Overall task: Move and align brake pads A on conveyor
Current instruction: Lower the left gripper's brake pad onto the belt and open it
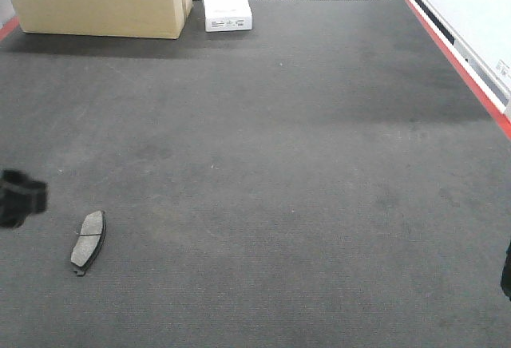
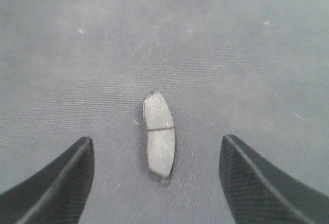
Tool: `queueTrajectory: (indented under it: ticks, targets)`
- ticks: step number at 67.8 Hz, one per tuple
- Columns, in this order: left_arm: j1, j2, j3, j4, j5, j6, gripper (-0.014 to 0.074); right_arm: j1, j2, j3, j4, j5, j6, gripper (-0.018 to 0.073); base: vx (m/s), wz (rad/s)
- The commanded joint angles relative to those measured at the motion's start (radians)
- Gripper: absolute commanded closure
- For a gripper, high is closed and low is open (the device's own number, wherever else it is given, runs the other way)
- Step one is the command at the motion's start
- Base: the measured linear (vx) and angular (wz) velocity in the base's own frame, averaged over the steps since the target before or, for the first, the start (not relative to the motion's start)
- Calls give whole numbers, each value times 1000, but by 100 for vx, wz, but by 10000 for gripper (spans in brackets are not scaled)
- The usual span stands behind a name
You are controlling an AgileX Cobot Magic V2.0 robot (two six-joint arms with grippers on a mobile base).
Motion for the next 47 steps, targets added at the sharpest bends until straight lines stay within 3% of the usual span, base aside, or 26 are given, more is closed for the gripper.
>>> queueTrajectory:
  ticks: [1, 15, 28, 47]
  targets:
    - [-3, -110, 25, 0, -60, 12, 94, -4, 5, -29, -4, -92, -4, 564, 0, 0]
    - [-3, -378, 172, -1, -102, 11, 94, -4, 5, -29, -4, -92, -4, 564, 0, 0]
    - [-3, -623, 253, -1, -66, 6, 94, -4, 5, -29, -4, -92, -4, 564, 0, 0]
    - [-3, -802, 284, -1, 11, 6, 94, -4, 5, -29, -4, -92, -4, 564, 0, 0]
